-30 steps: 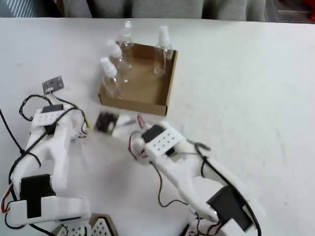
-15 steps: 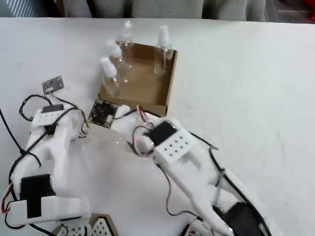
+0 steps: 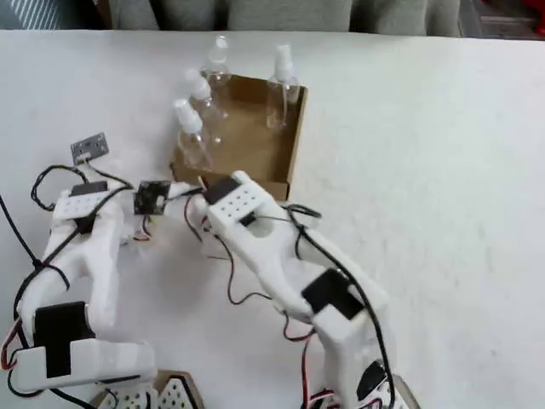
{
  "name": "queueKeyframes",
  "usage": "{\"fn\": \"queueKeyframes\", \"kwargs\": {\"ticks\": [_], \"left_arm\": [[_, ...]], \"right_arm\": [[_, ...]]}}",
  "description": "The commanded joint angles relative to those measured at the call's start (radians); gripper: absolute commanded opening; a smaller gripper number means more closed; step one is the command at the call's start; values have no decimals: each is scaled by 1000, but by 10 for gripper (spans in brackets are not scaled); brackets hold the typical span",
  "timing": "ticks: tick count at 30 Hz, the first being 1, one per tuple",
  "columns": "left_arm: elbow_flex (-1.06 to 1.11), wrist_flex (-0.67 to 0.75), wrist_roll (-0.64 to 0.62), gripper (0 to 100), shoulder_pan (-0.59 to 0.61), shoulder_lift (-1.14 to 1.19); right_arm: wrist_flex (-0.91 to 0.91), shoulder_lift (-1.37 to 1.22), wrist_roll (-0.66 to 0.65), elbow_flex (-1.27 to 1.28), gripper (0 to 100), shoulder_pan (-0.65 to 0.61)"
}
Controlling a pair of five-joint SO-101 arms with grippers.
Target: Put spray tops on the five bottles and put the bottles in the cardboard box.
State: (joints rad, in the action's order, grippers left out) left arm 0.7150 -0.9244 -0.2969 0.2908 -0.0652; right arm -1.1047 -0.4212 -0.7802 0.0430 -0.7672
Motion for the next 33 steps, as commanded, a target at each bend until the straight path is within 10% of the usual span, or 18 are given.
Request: {"fn": "queueKeyframes", "kwargs": {"ticks": [1,8,21,33], "left_arm": [[-5,12,35,20,-2,-8],[-5,12,35,20,-2,-8],[-5,31,37,20,-2,-7],[-3,40,38,20,-2,-7]], "right_arm": [[-30,-71,-18,-84,216,-2],[-140,-73,5,-138,11,-5],[-366,257,371,-132,17,232],[-363,679,391,298,17,466]]}}
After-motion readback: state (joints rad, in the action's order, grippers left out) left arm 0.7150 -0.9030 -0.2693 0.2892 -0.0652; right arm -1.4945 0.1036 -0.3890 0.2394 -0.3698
